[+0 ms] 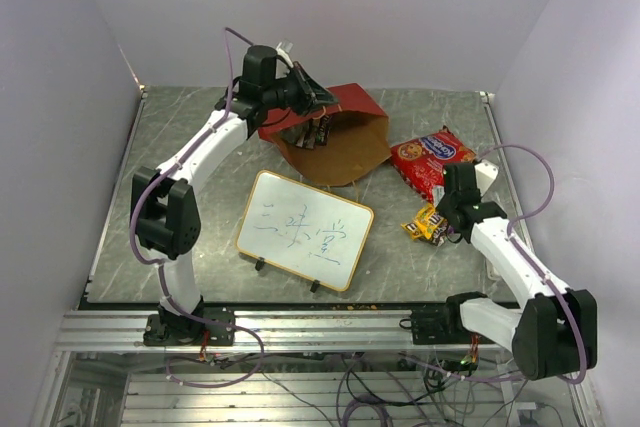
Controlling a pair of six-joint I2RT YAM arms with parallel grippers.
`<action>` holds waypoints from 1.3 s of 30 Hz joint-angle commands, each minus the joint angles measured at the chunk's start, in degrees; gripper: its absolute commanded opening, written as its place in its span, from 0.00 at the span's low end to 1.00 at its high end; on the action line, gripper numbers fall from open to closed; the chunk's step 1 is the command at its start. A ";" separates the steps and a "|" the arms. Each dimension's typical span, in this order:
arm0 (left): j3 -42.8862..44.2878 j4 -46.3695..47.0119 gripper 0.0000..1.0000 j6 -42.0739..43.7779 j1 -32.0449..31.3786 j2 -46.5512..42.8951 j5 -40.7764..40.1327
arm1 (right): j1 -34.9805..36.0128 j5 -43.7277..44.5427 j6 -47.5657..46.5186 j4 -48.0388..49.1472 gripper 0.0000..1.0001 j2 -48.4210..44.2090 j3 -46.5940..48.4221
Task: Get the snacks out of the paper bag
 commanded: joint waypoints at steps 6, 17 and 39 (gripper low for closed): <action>5.13 -1.67 0.07 1.54 -1.26 1.00 0.08 | -3.47 -3.11 -0.11 6.13 0.00 2.30 -4.47; 7.75 -2.68 0.07 2.01 -1.56 2.96 1.69 | -4.84 -2.06 0.32 3.82 0.09 3.18 -4.00; 11.99 -5.83 0.07 3.27 -1.57 4.63 4.88 | -3.49 -33.70 -21.54 25.33 0.67 -1.28 0.65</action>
